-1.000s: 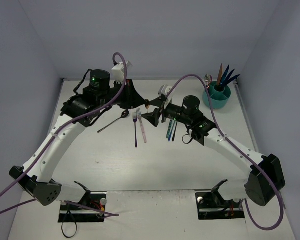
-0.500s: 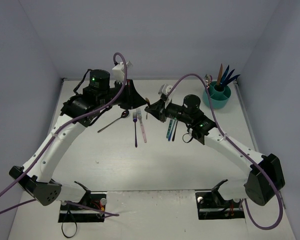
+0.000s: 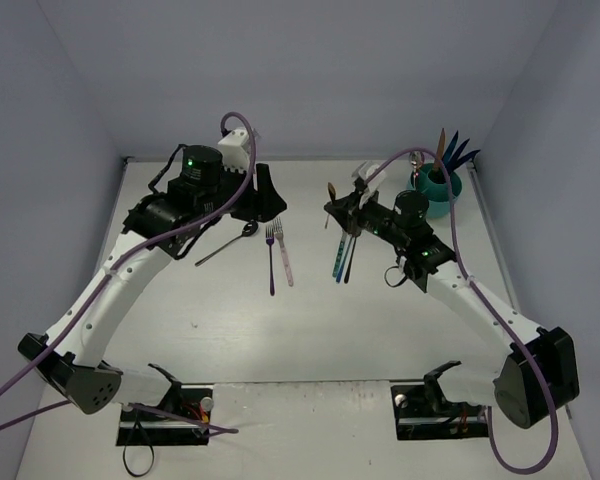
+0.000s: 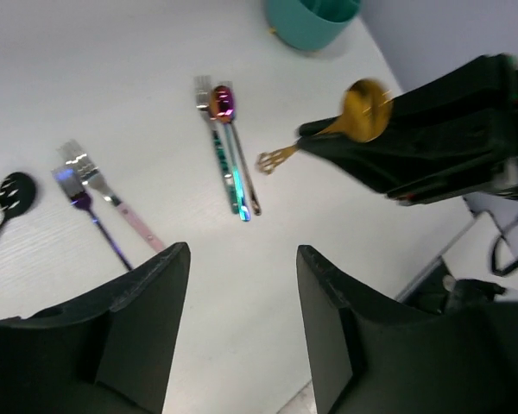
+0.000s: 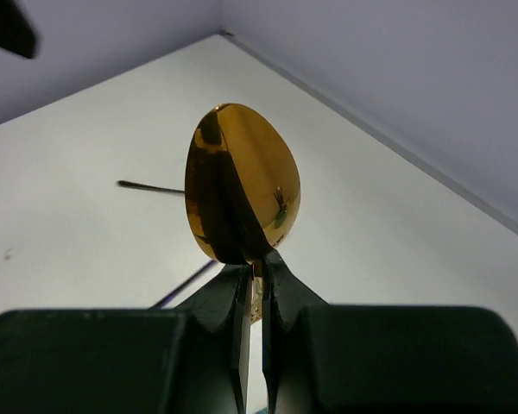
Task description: Sort the eating utensils into containers
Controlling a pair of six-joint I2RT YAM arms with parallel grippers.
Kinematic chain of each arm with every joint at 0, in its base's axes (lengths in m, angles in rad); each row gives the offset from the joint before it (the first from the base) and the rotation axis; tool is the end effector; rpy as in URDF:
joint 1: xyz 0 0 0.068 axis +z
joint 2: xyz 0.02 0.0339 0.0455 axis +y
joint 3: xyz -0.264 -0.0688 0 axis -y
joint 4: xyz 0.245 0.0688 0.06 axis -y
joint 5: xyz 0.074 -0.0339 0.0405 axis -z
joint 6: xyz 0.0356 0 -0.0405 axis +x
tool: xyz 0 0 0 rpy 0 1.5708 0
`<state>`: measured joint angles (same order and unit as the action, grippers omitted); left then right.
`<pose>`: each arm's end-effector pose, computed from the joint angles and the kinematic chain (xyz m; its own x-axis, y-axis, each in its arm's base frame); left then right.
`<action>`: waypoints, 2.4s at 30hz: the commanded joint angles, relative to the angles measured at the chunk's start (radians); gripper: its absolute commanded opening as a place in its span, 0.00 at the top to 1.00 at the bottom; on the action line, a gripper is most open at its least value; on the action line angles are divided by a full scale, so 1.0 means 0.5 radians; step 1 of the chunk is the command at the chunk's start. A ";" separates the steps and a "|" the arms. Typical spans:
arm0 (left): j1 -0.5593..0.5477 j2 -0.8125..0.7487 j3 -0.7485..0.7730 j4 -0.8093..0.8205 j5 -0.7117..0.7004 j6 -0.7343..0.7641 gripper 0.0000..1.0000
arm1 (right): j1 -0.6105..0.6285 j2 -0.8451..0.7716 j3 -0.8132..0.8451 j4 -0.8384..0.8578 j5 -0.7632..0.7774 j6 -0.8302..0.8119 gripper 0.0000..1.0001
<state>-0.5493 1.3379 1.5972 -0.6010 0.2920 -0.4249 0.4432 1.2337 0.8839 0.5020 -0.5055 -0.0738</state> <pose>0.2355 -0.1561 0.4550 -0.5619 -0.1189 -0.8186 0.5485 0.6873 -0.4763 0.2522 0.1388 0.3510 0.1961 0.0217 -0.9803 -0.7953 0.5883 -0.1461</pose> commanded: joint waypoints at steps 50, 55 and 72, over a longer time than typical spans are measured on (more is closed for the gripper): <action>0.445 -0.435 -1.084 0.552 -0.846 0.492 0.26 | -0.819 1.602 1.358 -0.396 1.519 0.367 0.95; 0.445 -0.431 -1.080 0.541 -0.842 0.494 0.26 | -0.819 1.584 1.362 -0.455 1.541 0.386 0.88; 0.447 -0.436 -1.083 0.545 -0.825 0.488 0.26 | -0.796 1.230 1.226 -0.576 1.374 0.350 0.77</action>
<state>-0.3332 1.1257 1.0298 -0.3840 -0.1309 -0.1894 0.0342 2.0306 1.5143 0.2026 0.2181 0.1037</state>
